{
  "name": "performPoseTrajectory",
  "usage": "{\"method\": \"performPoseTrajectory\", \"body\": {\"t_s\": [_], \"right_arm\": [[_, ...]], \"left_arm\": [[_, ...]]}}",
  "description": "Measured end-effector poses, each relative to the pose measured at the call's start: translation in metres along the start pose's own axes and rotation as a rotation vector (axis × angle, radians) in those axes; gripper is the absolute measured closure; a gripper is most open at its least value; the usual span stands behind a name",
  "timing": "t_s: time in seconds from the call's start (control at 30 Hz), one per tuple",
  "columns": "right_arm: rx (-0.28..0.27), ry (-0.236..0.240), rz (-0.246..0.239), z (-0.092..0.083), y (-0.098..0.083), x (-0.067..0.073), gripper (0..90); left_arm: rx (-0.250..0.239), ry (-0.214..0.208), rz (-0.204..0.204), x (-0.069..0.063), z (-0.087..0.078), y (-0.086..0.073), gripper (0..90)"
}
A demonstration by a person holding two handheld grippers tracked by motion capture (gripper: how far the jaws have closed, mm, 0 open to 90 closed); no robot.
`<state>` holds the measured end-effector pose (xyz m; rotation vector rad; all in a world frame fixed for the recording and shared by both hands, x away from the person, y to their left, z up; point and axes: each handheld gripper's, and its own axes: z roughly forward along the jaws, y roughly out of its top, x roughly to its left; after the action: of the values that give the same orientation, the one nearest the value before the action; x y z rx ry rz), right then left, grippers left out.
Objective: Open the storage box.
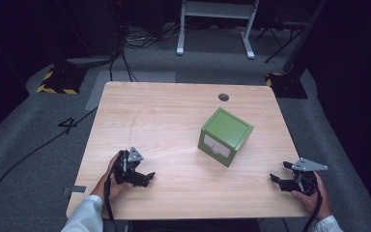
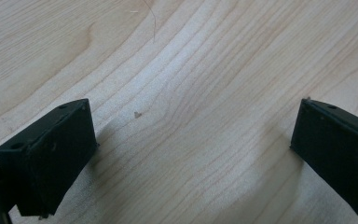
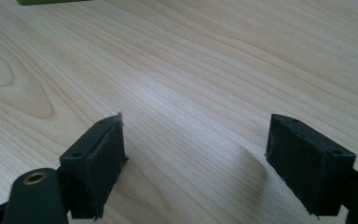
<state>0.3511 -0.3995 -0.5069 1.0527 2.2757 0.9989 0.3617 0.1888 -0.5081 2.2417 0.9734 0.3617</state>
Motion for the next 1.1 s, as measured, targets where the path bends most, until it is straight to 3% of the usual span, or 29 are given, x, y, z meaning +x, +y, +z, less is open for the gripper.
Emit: {"method": "performPoseTrajectory", "body": {"t_s": [0.13, 0.2, 0.3, 0.4, 0.43, 0.57, 0.67, 0.7, 0.8, 0.9, 1.03, 1.1], "right_arm": [[0.007, 0.008, 0.015, 0.001, 0.001, -0.002, 19.0], [0.015, 0.019, 0.045, 0.003, 0.002, -0.006, 19.0], [0.017, 0.004, 0.064, 0.004, 0.003, -0.008, 20.7], [-0.042, 0.008, 0.106, 0.001, 0.010, -0.014, 22.6], [-0.043, 0.011, 0.114, 0.002, 0.015, -0.015, 22.6], [-0.042, -0.005, 0.063, 0.005, 0.042, -0.021, 22.5], [-0.074, 0.005, 0.068, 0.005, 0.064, -0.029, 23.0], [-0.074, 0.005, 0.068, 0.005, 0.064, -0.029, 23.0], [-0.088, -0.003, 0.056, 0.010, 0.092, -0.037, 23.3], [-0.092, 0.013, 0.077, 0.016, 0.111, -0.040, 23.8], [-0.093, -0.016, 0.057, 0.020, 0.127, -0.040, 24.0], [-0.134, -0.007, 0.087, 0.022, 0.142, -0.043, 25.7]], "left_arm": [[0.000, -0.004, 0.006, 0.001, -0.001, -0.001, 0.1], [0.000, -0.015, 0.009, 0.001, -0.001, -0.002, 0.1], [0.003, -0.028, 0.023, 0.003, -0.002, -0.003, 0.1], [0.003, -0.028, 0.025, 0.003, -0.002, -0.003, 0.0], [0.003, -0.028, 0.024, 0.003, -0.002, -0.003, 0.0], [0.003, -0.028, 0.028, 0.003, -0.002, -0.002, 0.0], [0.004, -0.028, 0.027, 0.003, -0.002, -0.002, 0.0], [0.004, -0.028, 0.027, 0.003, -0.002, -0.002, 0.0], [0.004, -0.028, 0.027, 0.003, -0.002, -0.002, 0.0], [0.003, -0.029, 0.025, 0.003, -0.002, -0.003, 0.0], [0.003, -0.029, 0.025, 0.003, -0.002, -0.003, 0.0], [0.004, -0.029, 0.025, 0.003, -0.002, -0.003, 0.0]]}}
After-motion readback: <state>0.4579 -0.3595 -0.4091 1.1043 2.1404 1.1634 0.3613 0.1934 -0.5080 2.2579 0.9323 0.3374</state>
